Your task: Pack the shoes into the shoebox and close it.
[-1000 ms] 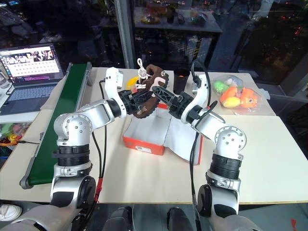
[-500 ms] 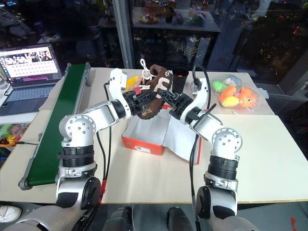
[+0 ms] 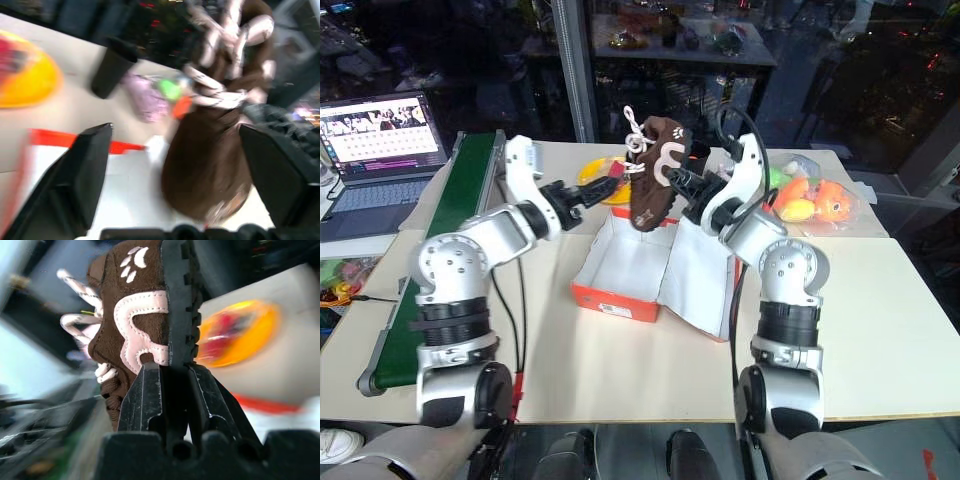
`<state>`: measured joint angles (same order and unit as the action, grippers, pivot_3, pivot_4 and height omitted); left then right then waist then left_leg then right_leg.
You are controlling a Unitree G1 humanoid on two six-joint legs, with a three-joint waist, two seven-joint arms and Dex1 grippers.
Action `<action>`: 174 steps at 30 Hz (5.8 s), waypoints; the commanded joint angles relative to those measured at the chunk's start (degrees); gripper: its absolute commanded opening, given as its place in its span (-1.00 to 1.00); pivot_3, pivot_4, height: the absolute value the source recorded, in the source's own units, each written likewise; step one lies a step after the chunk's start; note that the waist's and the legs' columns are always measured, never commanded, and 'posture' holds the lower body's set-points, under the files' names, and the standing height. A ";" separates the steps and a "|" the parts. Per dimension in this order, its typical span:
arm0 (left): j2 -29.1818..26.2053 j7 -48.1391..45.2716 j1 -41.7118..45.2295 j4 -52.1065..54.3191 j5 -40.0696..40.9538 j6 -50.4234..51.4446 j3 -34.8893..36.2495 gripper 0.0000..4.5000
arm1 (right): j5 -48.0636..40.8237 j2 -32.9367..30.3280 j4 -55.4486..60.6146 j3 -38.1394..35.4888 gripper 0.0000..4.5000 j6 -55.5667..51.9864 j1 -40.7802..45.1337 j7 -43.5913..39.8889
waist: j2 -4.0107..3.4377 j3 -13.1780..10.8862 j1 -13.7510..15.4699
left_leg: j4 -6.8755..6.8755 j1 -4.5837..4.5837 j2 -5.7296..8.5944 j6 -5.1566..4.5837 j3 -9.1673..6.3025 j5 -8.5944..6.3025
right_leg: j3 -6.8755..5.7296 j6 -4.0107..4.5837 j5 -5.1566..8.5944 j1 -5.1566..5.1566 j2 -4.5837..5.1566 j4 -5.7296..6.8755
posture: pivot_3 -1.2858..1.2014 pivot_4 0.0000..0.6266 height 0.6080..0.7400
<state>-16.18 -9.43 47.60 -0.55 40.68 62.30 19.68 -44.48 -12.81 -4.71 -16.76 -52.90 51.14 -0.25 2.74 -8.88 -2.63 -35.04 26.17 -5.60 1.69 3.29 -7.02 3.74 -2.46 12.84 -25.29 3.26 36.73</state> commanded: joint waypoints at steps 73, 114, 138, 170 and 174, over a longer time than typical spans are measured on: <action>1.65 2.61 -10.75 6.55 -3.81 -2.18 -3.12 0.84 | 34.22 14.38 -0.04 -0.15 0.84 -37.31 5.91 13.40 | -0.01 0.00 0.18 | 0.05 0.19 0.01 0.00 -0.02 0.00 | -0.05 0.01 0.00 -0.14 0.03 -0.04 | 0.03 -0.52 0.94; -21.32 12.62 -15.76 23.71 -25.42 1.26 6.50 0.92 | 17.17 -4.06 7.10 19.44 0.99 11.99 -4.30 -43.99 | 0.04 -0.06 0.25 | 0.17 0.19 0.02 0.40 0.04 -0.22 | -0.02 0.05 0.01 -0.32 0.04 -0.01 | 0.03 -0.52 0.94; -16.00 -2.50 -23.33 -8.03 -25.34 -36.09 7.80 0.92 | 25.53 -1.63 13.23 23.18 0.99 12.70 -10.53 -29.36 | 0.20 -0.03 1.70 | 0.16 0.20 -0.02 0.55 0.11 -0.18 | -0.03 0.20 -0.08 -0.51 0.04 0.17 | 0.03 -0.52 0.94; -14.61 -3.72 -8.37 -36.50 -26.78 -47.03 1.34 0.92 | 23.71 -2.89 17.95 22.37 0.99 6.52 -11.06 -27.68 | 0.21 -0.02 1.80 | 0.14 0.21 -0.02 0.49 0.13 -0.01 | -0.03 0.17 -0.07 -0.53 0.03 0.25 | 0.03 -0.52 0.94; -14.18 -5.36 -8.29 -34.93 -25.59 -47.71 1.82 0.63 | 23.63 -2.69 17.82 22.23 1.00 6.37 -10.78 -27.71 | 0.21 -0.02 1.80 | 0.14 0.21 -0.02 0.49 0.13 -0.01 | -0.03 0.17 -0.07 -0.53 0.03 0.27 | 0.03 -0.52 0.94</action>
<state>-30.50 -13.25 37.80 -37.84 13.70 16.71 21.18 -19.43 -15.41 10.69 7.27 -46.45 39.26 -27.70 2.95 -8.90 -0.83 -34.90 26.37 -5.62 2.18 3.42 -7.03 3.72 -2.29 12.76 -25.82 3.29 36.99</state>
